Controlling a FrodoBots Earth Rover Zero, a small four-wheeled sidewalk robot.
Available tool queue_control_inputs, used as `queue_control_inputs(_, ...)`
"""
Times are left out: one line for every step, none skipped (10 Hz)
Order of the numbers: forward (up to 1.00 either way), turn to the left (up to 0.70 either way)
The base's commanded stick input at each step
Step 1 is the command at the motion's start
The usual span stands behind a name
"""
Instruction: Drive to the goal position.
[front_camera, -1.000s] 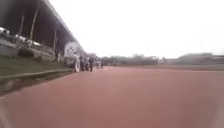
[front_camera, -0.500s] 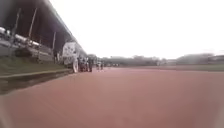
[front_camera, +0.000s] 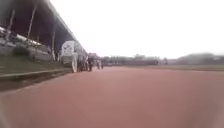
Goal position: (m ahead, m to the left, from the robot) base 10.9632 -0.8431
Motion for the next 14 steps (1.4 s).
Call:
queue_control_inputs(0.7,0.01)
queue_control_inputs(0.7,0.01)
queue_control_inputs(0.7,0.01)
queue_control_inputs(0.7,0.01)
queue_control_inputs(0.7,0.01)
queue_control_inputs(0.7,0.01)
queue_control_inputs(0.7,0.01)
queue_control_inputs(0.7,0.01)
queue_control_inputs(0.7,0.01)
queue_control_inputs(0.7,0.01)
queue_control_inputs(0.7,0.05)
queue_control_inputs(0.7,0.11)
queue_control_inputs(0.7,0.18)
queue_control_inputs(0.7,0.24)
